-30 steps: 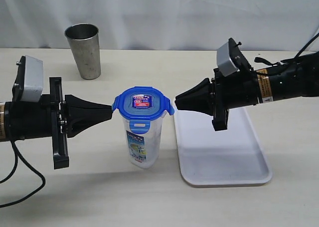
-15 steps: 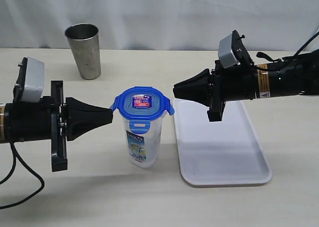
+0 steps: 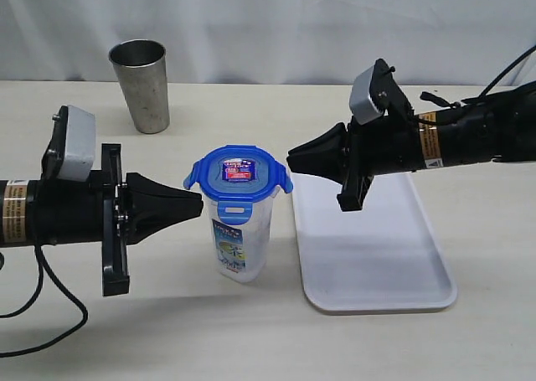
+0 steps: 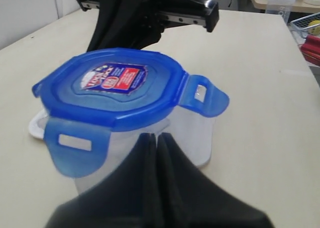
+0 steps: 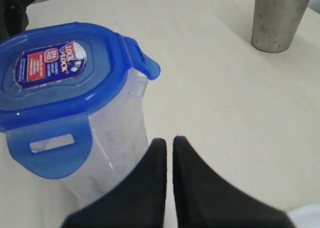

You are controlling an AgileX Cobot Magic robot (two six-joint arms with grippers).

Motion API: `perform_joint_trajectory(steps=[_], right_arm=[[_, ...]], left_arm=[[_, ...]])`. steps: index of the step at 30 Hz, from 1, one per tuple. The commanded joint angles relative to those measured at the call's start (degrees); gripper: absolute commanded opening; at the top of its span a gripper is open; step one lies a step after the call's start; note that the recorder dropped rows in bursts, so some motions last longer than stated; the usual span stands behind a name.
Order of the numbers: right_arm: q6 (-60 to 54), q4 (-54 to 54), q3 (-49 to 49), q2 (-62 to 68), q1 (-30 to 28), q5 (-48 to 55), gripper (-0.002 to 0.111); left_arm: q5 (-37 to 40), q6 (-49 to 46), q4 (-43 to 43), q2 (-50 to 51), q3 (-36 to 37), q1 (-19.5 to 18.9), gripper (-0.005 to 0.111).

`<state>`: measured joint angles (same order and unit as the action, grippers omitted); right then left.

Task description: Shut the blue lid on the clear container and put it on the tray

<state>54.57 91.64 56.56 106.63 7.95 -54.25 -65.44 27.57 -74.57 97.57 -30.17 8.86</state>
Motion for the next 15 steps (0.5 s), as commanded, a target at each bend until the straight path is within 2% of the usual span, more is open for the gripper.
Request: perform_joint_trajectory(steps=[1,15], right_arm=[[0.2,0.72,-0.22,-0.78,0.04,0.13,0.005],[1.42,2.31,-0.22,-0.78,0.04,-1.32,0.005]], left_arm=[[0.71,-0.75,1.53,0.14,0.2,0.45,0.0],[2.19,-3.51,5.4,0.14,0.2,0.45,0.0]])
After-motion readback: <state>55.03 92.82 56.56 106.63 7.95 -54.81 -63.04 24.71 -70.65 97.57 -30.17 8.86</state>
